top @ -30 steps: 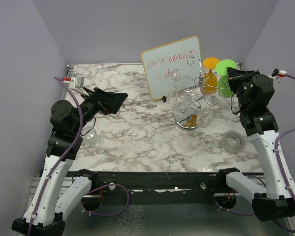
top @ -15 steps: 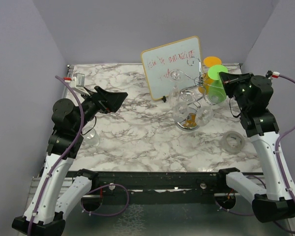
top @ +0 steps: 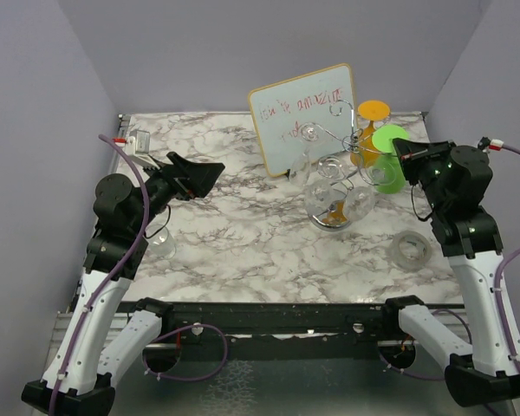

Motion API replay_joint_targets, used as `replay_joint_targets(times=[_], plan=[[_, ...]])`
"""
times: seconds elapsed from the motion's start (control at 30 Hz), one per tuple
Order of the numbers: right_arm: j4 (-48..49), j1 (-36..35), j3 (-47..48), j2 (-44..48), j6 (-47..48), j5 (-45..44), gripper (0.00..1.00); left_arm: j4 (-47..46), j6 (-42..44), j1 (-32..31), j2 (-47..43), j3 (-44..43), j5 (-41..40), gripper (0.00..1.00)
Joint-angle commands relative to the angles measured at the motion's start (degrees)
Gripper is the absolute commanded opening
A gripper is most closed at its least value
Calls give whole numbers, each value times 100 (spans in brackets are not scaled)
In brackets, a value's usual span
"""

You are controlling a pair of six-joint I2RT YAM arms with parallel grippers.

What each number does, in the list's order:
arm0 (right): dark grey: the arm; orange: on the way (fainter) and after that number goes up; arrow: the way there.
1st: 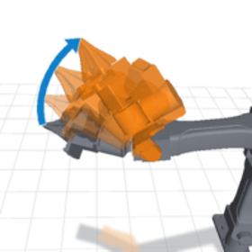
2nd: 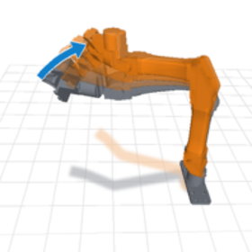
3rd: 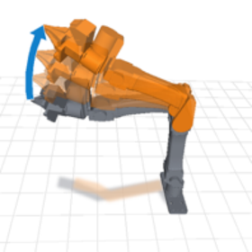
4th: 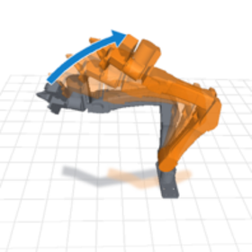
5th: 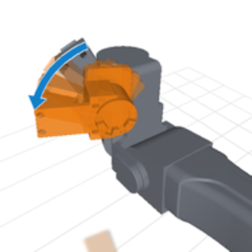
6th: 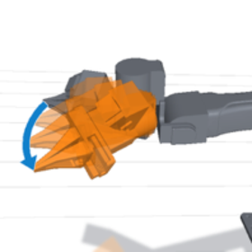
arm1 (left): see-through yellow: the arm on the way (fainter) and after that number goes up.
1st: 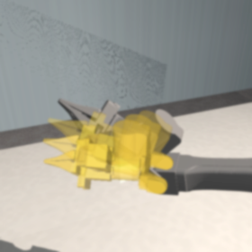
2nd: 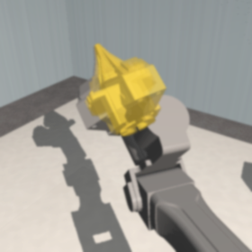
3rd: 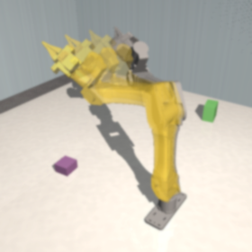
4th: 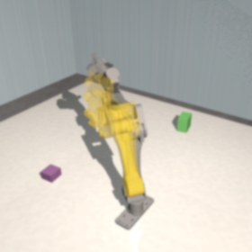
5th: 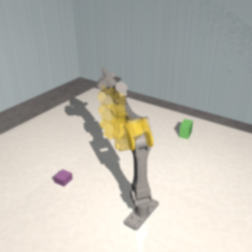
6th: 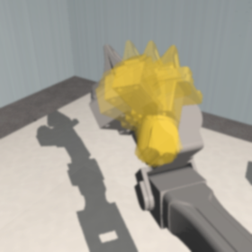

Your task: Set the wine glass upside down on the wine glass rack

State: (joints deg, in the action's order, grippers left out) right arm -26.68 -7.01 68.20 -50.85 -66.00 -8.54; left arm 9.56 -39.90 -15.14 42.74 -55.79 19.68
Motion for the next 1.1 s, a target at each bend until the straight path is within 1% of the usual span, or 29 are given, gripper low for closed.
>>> replay_joint_targets(times=[0.0,0.17,0.57,0.6,0.73,0.93,0.97,1.0,1.07], plan=[[-285,24,52,182,35,-571,1,70,-2,-24,-47,42,-170,98],[-274,24,87,214,180,-1073,1,63,-18,-24,-38,59,-206,98],[132,24,-20,0,330,-1604,1,123,26,-24,-12,16,-270,99],[150,24,-9,-22,361,-1607,2,125,33,-24,-15,16,-271,99],[136,24,-22,-115,438,-1550,12,170,69,-24,-11,16,-313,99],[136,24,-20,-190,674,-1508,13,219,165,-24,7,66,-403,99],[132,24,1,-219,713,-1484,15,227,174,-24,13,75,-416,99],[105,24,31,-234,739,-1470,17,230,180,-24,27,77,-433,99],[79,24,73,-279,819,-1414,27,241,199,-24,34,92,-443,99]])
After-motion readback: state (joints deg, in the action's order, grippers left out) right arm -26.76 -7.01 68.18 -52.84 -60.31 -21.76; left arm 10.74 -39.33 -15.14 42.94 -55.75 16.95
